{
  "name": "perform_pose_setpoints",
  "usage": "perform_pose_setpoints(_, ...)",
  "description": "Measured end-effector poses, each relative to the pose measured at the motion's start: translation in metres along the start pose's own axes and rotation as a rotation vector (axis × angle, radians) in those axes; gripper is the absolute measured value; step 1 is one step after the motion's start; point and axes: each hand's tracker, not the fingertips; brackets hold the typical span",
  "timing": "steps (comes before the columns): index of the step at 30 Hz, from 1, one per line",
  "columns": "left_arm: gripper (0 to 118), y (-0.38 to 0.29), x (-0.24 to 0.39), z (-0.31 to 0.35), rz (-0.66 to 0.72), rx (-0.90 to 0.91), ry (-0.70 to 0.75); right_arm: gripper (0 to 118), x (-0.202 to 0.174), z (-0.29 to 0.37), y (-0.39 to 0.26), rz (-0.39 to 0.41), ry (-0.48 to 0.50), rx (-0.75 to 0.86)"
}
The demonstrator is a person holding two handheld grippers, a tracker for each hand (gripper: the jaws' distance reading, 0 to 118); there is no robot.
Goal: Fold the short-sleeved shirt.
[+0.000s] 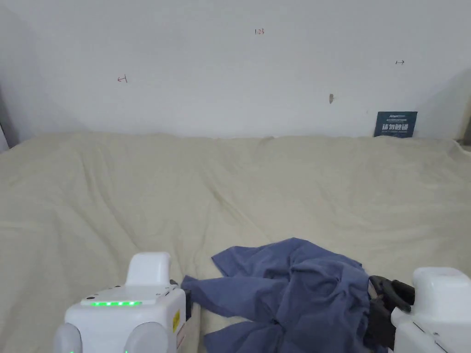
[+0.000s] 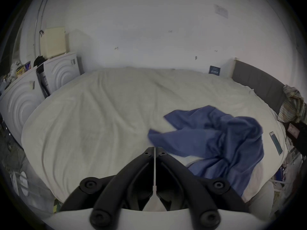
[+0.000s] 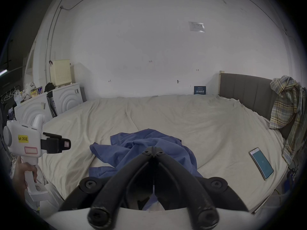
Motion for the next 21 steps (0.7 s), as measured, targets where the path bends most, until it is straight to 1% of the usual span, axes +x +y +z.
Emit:
perform_pose_setpoints(2,0,-0.006,-0.009,-0.004,0.048,-0.013,0.021,0,-0.003,-0.004,-0.002,0.005,0.0,-0.006)
perform_pose_setpoints(7,0,-0.005,-0.008,-0.022,0.028,-0.04,0.027,0,-0.006,-0.013,-0.004,0.012,0.006,-0.028)
perform_pose_setpoints(10,0,0.002,-0.004,-0.036,0.026,-0.044,-0.002,0,-0.007,-0.02,-0.003,0.039,0.002,-0.047)
perform_pose_setpoints(12,1,0.012,-0.001,-0.051,0.016,-0.083,-0.028,0,-0.008,-0.026,-0.002,0.047,-0.007,-0.054)
perform_pose_setpoints(13,9,0.017,0.001,-0.059,-0.007,-0.098,-0.023,0,-0.007,-0.028,-0.002,0.045,-0.007,-0.059)
perform_pose_setpoints(14,32,0.022,0.005,-0.068,-0.014,-0.088,-0.029,0,-0.007,-0.031,-0.002,0.04,-0.004,-0.062)
perform_pose_setpoints(15,67,0.027,0.007,-0.078,-0.023,-0.085,-0.035,0,-0.006,-0.034,-0.003,0.034,0.0,-0.067)
perform_pose_setpoints(16,78,0.029,0.008,-0.087,-0.019,-0.086,-0.041,0,-0.005,-0.036,-0.002,0.029,0.002,-0.073)
perform_pose_setpoints(18,86,0.039,0.011,-0.11,-0.009,-0.131,-0.036,0,-0.003,-0.042,-0.001,0.032,0.005,-0.084)
perform_pose_setpoints(19,86,0.042,0.012,-0.12,-0.006,-0.128,-0.043,0,-0.003,-0.045,0.0,0.038,0.0,-0.088)
perform_pose_setpoints(21,86,0.044,0.016,-0.142,-0.022,-0.208,-0.04,0,-0.002,-0.052,0.004,0.05,-0.007,-0.091)
